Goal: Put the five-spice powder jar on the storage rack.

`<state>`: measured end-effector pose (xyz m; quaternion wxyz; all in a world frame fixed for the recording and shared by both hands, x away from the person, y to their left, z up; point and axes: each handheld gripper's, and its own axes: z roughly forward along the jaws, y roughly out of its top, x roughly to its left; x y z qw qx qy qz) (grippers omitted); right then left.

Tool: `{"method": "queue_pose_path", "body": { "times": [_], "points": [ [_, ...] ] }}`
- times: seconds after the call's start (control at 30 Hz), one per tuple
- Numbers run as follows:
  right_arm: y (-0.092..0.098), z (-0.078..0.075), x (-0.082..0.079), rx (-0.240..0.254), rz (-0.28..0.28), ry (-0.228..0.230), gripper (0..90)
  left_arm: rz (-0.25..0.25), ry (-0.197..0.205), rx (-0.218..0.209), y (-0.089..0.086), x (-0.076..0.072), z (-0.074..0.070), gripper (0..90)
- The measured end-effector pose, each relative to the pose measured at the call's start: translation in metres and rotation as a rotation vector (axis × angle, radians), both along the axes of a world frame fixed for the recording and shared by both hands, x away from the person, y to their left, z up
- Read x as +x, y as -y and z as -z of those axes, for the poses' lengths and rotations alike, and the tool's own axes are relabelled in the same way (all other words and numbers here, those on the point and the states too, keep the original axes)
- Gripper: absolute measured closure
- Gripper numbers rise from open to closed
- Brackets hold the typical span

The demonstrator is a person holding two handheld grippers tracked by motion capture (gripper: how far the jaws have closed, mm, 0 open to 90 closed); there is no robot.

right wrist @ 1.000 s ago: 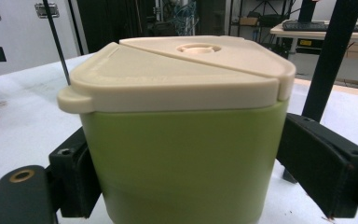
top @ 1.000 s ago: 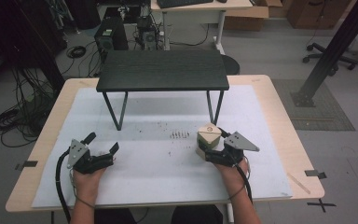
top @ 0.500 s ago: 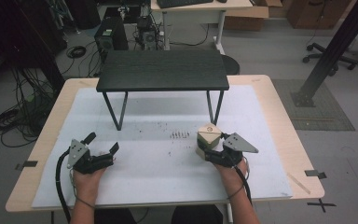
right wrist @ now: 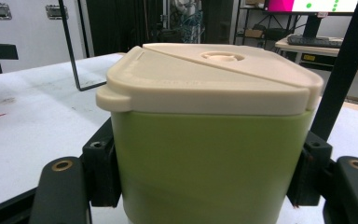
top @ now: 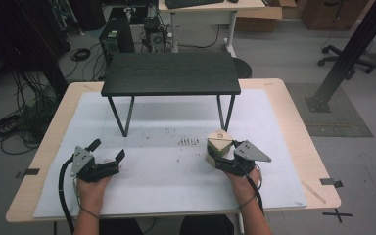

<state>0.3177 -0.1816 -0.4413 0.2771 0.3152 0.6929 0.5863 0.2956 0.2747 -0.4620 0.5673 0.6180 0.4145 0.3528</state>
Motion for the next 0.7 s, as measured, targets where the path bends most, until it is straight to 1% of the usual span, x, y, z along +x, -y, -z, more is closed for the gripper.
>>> {"method": "queue_pose_path", "body": {
  "times": [0.1,0.47,0.7],
  "points": [
    [0.0003,0.0003,0.0001,0.007,-0.001,0.0,29.8,-0.001,0.0,0.001,0.0,0.0001,0.0,0.2],
    [0.0017,-0.0016,-0.0009,0.005,-0.001,-0.004,29.8,-0.002,-0.002,0.002,0.0002,0.0004,0.0,0.2],
    [0.0031,-0.0091,-0.0023,0.011,0.003,0.011,29.8,-0.002,-0.003,0.002,0.0003,0.0003,0.0,0.2]
  ]
}}
